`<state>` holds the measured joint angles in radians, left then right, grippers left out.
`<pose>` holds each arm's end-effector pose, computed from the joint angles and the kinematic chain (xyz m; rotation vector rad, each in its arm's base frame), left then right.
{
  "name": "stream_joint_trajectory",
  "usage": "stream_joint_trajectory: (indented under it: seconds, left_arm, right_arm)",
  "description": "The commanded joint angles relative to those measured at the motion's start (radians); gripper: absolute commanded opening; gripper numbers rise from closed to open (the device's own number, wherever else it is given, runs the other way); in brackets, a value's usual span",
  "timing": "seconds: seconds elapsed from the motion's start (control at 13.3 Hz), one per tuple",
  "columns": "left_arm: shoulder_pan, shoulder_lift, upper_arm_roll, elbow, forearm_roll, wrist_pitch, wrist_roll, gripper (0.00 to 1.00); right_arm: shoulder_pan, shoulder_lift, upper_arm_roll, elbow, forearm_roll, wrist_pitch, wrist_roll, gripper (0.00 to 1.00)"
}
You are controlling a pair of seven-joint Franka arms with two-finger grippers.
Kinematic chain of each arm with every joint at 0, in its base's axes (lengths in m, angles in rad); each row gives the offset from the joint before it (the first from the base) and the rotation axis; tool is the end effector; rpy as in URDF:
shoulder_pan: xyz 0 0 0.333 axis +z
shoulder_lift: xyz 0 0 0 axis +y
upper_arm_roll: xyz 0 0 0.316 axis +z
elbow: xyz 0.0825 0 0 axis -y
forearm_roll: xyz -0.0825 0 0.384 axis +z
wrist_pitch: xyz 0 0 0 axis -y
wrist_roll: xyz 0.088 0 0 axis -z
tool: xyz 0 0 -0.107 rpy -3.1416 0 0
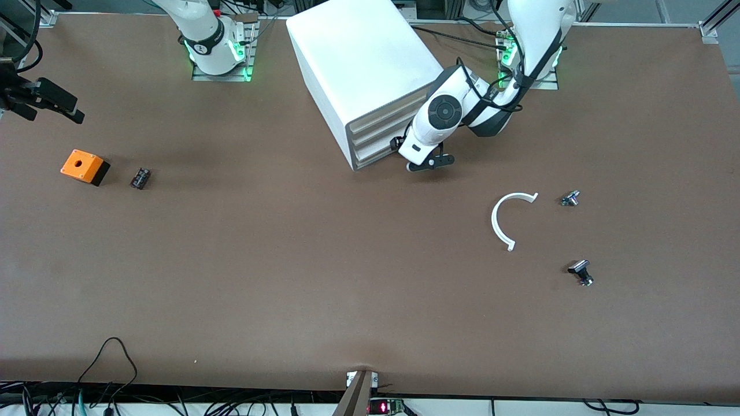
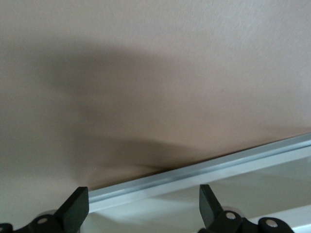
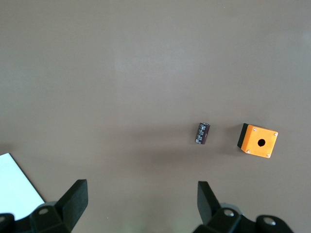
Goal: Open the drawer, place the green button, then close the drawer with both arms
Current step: 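Push the open drawer shut into the cabinet with the left gripper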
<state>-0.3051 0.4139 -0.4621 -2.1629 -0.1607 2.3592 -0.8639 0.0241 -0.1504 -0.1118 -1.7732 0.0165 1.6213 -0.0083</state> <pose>0.3894 -0.3838 0.2093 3.0155 0.3630 -0.5121 0.5079 -0.0470 0.6126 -3.1059 0.1227 0.0013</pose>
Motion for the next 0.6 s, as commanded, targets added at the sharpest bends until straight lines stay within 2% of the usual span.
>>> stream_joint_trajectory:
  seconds: [0.0, 0.15, 0.23, 0.53]
  left_arm:
    - [0.001, -0.036, -0.012, -0.043, -0.014, -0.047, 0.003, 1.0]
    - [0.006, -0.038, -0.01, -0.04, -0.013, -0.049, 0.005, 1.0]
    - [0.023, -0.071, -0.009, -0.031, -0.013, -0.049, 0.003, 1.0]
    - [0.142, -0.164, -0.004, 0.024, -0.004, -0.032, 0.005, 1.0]
  right_arm:
    - [-0.003, -0.028, 0.001, -0.026, -0.012, -0.004, -0.012, 1.0]
    - [-0.003, -0.029, 0.0, -0.025, -0.012, -0.009, -0.01, 1.0]
    - [-0.003, -0.026, -0.003, -0.026, -0.012, -0.009, -0.012, 1.0]
    - [-0.004, -0.009, -0.012, -0.026, -0.009, -0.001, -0.009, 1.0]
